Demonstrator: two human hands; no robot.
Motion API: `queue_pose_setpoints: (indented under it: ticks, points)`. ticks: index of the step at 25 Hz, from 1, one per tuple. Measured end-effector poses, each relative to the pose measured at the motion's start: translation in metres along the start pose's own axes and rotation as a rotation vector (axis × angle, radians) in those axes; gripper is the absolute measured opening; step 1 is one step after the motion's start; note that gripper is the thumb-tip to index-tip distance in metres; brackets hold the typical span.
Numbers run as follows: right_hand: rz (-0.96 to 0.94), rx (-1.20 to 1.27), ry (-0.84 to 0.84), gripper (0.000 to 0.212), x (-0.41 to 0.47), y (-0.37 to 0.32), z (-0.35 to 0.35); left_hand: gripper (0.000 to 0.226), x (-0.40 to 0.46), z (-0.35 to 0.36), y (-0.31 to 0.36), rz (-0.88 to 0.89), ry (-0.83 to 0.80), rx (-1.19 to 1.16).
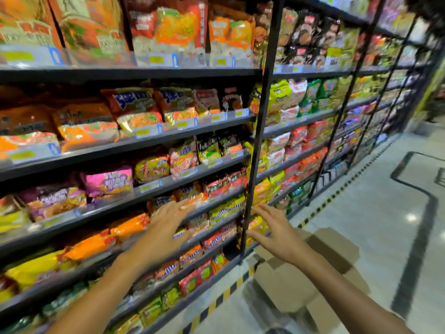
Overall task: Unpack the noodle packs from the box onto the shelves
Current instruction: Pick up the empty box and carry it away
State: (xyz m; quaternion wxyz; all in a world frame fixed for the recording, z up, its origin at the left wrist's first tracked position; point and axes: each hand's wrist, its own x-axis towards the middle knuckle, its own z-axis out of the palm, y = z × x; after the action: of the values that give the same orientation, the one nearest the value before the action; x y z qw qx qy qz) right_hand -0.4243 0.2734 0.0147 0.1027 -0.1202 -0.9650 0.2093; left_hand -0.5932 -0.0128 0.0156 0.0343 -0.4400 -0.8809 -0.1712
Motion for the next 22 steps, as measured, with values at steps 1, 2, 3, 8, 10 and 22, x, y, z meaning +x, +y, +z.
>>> queue_pose_setpoints:
  ticks: [1, 2, 3, 8, 10, 22]
  points:
    - [-0.004, -0.009, -0.01, 0.075, -0.008, -0.004, 0.007, 0.074, -0.012, 0.005, -0.005, 0.003, -0.004, -0.007]
    - [-0.008, -0.012, -0.015, 0.073, -0.015, -0.009, 0.011, 0.076, -0.023, 0.009, -0.009, 0.007, -0.006, -0.01]
    - [-0.009, -0.012, -0.02, 0.073, -0.019, -0.013, 0.016, 0.077, -0.033, 0.013, -0.014, 0.003, -0.012, -0.013]
    - [-0.035, 0.004, -0.059, 0.083, -0.026, -0.029, 0.029, 0.08, -0.068, 0.016, -0.03, -0.092, -0.019, -0.012]
    - [-0.037, 0.02, -0.053, 0.073, -0.029, -0.029, 0.031, 0.084, -0.075, 0.017, -0.03, -0.086, -0.019, 0.011]
    - [0.304, 0.02, 0.006, 0.095, -0.117, 0.092, 0.054, 0.085, 0.015, 0.135, 0.042, 0.114, -0.273, -0.116]
